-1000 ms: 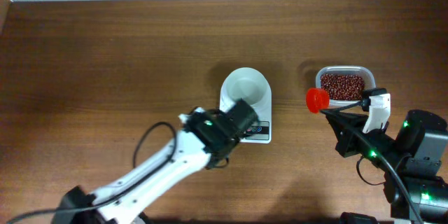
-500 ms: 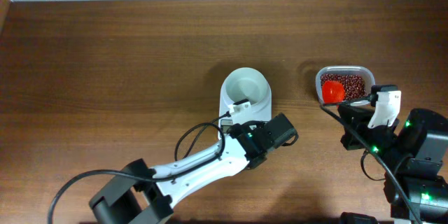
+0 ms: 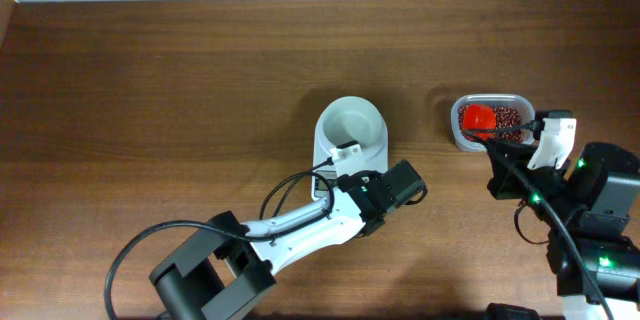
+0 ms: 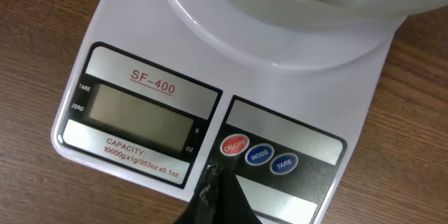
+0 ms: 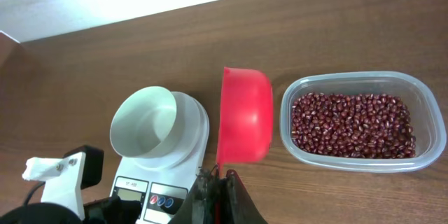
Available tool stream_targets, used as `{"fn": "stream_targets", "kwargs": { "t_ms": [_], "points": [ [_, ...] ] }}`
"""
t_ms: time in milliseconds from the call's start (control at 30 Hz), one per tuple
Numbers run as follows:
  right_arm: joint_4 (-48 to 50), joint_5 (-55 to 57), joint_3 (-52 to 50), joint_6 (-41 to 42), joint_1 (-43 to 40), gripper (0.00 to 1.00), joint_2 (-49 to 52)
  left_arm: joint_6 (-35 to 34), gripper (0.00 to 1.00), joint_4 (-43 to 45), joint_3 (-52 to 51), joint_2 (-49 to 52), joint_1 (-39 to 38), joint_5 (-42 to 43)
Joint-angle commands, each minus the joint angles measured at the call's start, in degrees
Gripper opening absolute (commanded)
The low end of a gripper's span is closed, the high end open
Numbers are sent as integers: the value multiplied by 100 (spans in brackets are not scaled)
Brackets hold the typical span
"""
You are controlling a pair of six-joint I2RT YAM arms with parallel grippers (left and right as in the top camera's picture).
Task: Scoop and weigh 50g on scale
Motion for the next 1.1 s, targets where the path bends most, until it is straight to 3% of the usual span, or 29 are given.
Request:
{"fn": "stream_targets", "kwargs": {
  "t_ms": [0,467,1067],
  "points": [
    [138,48,85,116,31,4,70,70,0,74,42,66,26,-212],
    [356,50,85,258,31,4,328,70,0,330,42,254,98,-247],
    [455,48,85,260,31,4,328,247,0,542,42,391,304,389]
  ]
}}
